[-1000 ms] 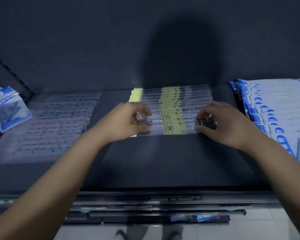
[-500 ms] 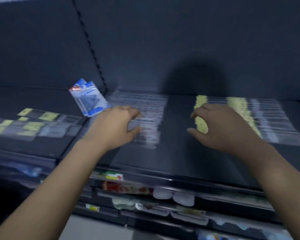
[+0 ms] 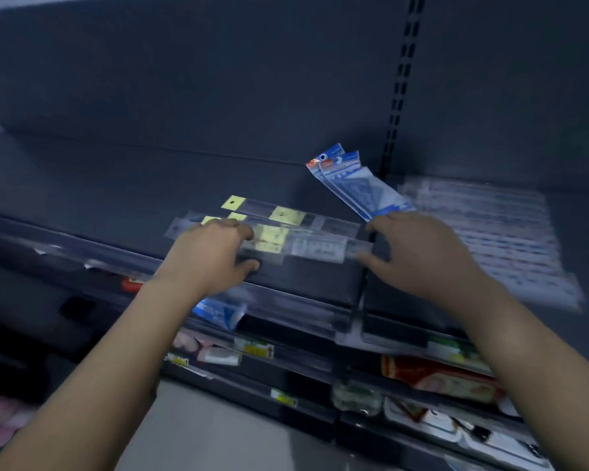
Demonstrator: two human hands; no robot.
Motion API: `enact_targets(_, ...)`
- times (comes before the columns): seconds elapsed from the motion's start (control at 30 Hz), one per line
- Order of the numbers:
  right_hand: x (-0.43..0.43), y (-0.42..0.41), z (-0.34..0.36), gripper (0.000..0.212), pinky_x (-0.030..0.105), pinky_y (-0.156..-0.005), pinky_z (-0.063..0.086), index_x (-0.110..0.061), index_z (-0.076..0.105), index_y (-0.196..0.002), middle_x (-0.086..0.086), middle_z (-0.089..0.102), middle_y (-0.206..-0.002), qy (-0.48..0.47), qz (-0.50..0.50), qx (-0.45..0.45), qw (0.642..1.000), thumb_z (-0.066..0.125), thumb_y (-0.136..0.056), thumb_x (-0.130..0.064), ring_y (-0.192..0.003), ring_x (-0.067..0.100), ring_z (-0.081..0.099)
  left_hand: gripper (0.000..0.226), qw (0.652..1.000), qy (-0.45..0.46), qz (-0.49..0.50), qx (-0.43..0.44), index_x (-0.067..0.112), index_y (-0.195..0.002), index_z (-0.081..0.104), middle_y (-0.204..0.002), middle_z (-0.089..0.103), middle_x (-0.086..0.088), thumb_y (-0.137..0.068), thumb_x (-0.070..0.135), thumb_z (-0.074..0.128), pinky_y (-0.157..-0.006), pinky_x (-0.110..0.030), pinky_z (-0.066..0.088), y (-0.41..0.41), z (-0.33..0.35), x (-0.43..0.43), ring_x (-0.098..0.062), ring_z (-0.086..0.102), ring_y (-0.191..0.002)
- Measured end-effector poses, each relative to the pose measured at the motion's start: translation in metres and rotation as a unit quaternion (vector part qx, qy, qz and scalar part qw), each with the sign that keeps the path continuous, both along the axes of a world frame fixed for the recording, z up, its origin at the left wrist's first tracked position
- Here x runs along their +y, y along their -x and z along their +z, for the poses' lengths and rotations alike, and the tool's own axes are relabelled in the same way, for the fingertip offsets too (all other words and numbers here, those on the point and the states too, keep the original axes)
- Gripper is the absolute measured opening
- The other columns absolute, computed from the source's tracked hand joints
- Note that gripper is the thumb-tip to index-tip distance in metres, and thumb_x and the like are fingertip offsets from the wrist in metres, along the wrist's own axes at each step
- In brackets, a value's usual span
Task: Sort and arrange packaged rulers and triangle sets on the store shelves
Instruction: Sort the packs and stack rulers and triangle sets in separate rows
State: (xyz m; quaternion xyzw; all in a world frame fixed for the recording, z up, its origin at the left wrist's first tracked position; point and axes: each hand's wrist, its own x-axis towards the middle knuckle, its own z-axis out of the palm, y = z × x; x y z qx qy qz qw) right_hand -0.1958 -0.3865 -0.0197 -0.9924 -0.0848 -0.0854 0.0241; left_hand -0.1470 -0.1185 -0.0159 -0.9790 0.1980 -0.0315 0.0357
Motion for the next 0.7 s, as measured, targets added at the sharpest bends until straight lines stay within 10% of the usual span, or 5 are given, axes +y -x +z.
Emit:
enact_targets(0.47, 0.051, -0.109, -0.022, 0.028, 0.035, -0.076, 0.047, -0.018, 0.055, -0.112, 0.001, 0.055, -0.112, -0.047, 0.007, 0.067, 0.997, 0.046, -0.094, -0.038, -0.103, 0.022, 0.053, 0.048, 0.995, 0.049, -0.005, 0.089, 0.025, -0.124, 0.055, -0.124, 0.053, 0.006, -0.085, 0.052, 0.059, -0.091, -0.038, 0.047, -0.115, -0.002, 0.025, -0.021, 0.054, -0.113)
enact_targets(0.7, 0.048, -0.133, -0.024, 0.07, 0.041, -0.103, 0.034, -0.021, 0.041, -0.134, 0.004, 0.044, -0.137, -0.022, -0.129, 0.108, 0.985, 0.031, -0.085, -0.069, -0.129, 0.028, 0.038, 0.055, 0.985, 0.094, -0.096, 0.106, 0.032, -0.119, 0.057, -0.115, 0.054, 0.012, -0.073, 0.061, 0.066, -0.091, -0.033, 0.046, -0.17, -0.004, 0.031, -0.015, 0.055, -0.108)
